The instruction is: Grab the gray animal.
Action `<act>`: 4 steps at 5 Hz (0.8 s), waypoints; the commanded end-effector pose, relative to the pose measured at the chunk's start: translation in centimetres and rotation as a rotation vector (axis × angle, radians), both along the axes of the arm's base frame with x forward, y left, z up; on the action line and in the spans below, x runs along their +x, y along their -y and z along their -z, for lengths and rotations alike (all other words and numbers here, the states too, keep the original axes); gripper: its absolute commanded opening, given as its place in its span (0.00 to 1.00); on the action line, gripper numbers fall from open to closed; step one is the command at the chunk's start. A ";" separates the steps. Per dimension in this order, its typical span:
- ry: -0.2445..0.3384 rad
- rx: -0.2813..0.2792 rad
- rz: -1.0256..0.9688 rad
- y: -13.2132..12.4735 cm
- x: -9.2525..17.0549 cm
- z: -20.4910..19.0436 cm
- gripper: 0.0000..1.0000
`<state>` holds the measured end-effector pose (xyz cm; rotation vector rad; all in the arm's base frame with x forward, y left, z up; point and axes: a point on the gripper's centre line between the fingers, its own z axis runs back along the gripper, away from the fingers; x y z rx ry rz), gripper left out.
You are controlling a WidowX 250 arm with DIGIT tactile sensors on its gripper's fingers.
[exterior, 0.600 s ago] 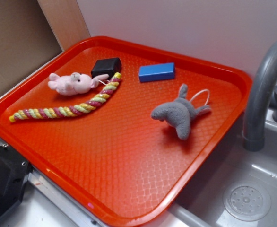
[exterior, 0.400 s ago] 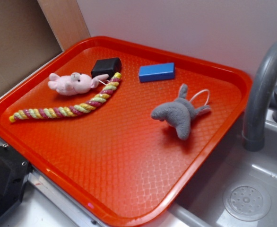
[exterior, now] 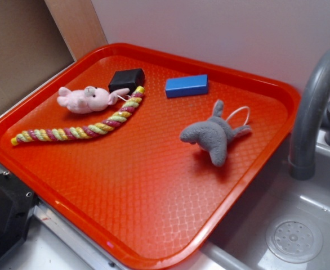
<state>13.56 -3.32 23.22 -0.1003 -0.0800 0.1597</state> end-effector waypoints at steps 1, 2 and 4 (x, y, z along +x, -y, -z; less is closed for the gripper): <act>-0.009 -0.134 -0.370 2.9 5.6 3.4 1.00; -0.048 -0.155 -0.428 4.9 8.4 6.8 1.00; -0.137 -0.341 -0.199 10.4 13.0 14.8 1.00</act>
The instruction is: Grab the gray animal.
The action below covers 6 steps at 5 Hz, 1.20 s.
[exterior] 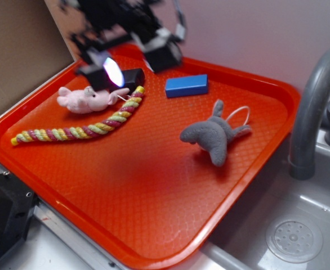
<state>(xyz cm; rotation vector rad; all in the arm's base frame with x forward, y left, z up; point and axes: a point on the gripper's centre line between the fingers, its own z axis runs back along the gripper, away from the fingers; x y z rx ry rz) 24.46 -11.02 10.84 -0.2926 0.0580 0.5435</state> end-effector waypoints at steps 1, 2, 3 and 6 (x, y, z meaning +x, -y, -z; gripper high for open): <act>0.024 -0.133 0.245 4.5 2.7 4.2 1.00; -0.003 -0.167 0.309 6.6 2.0 5.5 1.00; -0.041 -0.175 0.334 7.9 1.5 6.4 1.00; -0.077 0.134 0.288 6.5 1.3 4.2 0.00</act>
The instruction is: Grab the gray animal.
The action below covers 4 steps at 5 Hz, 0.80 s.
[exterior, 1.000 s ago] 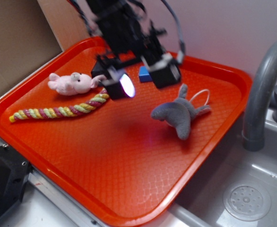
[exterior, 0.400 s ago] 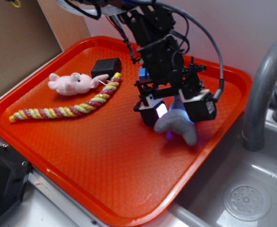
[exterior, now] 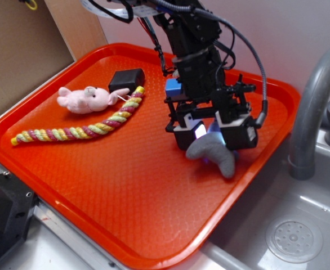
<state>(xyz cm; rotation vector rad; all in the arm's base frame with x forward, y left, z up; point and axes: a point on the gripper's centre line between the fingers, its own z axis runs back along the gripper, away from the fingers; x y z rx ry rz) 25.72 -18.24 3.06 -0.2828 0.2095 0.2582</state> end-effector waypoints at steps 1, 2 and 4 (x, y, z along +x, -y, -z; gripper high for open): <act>0.129 0.298 -0.022 -5.3 -0.3 -8.6 0.00; 0.149 0.316 -0.008 -9.3 -1.0 -13.7 0.00; 0.247 0.269 0.037 -13.3 -4.3 -18.8 0.00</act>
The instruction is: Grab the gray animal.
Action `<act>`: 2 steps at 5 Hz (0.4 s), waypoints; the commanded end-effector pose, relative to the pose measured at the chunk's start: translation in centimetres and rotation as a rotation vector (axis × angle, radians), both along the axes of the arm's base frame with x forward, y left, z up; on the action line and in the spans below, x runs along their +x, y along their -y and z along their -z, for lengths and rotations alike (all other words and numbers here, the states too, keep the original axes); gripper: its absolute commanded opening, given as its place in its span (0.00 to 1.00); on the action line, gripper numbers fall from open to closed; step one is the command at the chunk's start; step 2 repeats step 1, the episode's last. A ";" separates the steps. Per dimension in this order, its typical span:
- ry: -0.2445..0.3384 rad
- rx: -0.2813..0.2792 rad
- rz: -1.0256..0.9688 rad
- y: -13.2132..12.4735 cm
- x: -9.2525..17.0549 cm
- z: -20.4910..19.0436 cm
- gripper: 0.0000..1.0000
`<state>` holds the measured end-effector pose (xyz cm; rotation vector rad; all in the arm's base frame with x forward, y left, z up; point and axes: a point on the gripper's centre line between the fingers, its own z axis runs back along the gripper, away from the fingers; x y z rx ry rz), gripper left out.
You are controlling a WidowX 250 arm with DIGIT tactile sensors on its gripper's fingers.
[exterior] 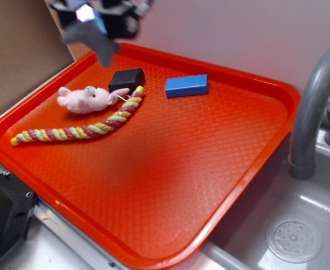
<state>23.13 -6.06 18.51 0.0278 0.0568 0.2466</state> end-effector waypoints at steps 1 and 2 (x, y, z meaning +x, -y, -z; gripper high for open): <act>0.133 -0.111 0.139 -0.3 -1.9 -3.1 0.00; 0.133 -0.111 0.139 -0.3 -1.9 -3.1 0.00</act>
